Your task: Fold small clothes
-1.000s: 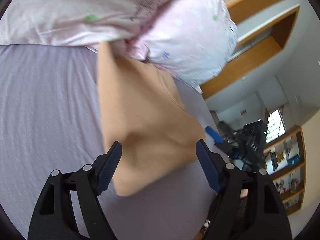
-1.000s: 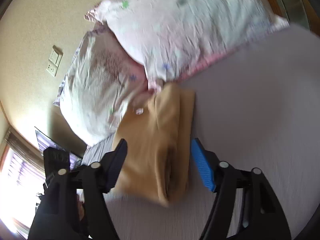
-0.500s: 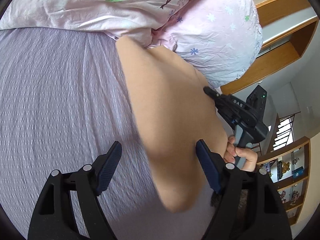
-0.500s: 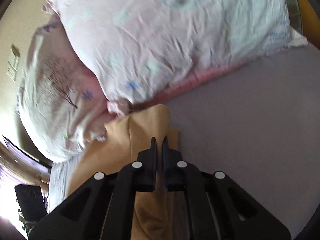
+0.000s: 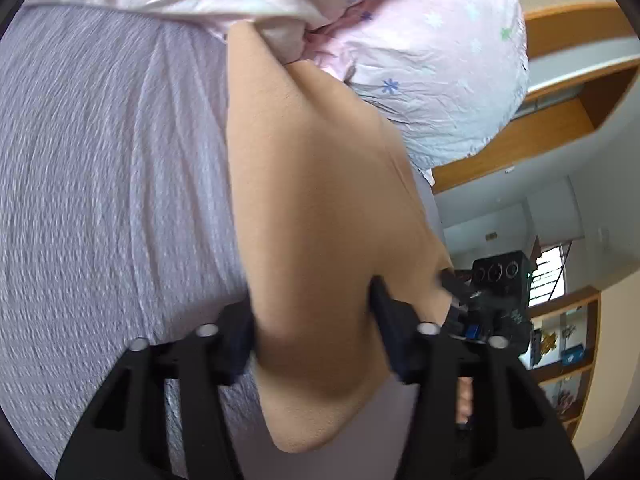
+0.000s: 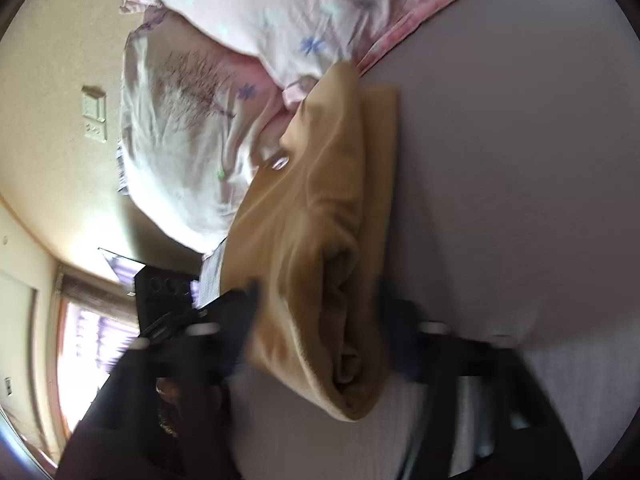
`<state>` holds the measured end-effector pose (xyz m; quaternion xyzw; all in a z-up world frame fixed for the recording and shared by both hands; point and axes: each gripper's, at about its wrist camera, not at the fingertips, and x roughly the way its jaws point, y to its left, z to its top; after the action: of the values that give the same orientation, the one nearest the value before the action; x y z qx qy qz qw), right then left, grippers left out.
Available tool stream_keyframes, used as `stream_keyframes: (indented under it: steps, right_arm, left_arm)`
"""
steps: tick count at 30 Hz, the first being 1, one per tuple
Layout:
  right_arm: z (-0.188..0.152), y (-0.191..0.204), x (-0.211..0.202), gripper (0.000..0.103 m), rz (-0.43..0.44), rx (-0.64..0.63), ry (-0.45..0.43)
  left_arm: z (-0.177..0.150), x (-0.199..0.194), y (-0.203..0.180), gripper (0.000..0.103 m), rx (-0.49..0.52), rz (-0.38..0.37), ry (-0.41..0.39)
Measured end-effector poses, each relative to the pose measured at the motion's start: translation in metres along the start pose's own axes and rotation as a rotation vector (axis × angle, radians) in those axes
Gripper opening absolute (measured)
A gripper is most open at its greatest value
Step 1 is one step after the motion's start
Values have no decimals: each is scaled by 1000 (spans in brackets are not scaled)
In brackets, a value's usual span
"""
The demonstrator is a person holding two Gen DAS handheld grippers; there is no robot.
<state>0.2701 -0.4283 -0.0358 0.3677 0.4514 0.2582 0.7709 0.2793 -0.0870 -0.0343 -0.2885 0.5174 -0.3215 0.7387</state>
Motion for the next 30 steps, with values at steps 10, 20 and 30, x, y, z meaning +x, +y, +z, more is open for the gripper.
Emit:
stream_keyframes:
  steps: [10,20,30]
  right_arm:
    - [-45,90,24,21,42,-261,3]
    - [-79,119,-20,80,36,-299,-176]
    - [-89,97,47,73,76,-99,23]
  left_arm:
    - [-45,-92,11,28,80,-11,-169]
    - [-93,-147,0,44,242,205,-265]
    - [-90,-92,-14,83,277,234,-169]
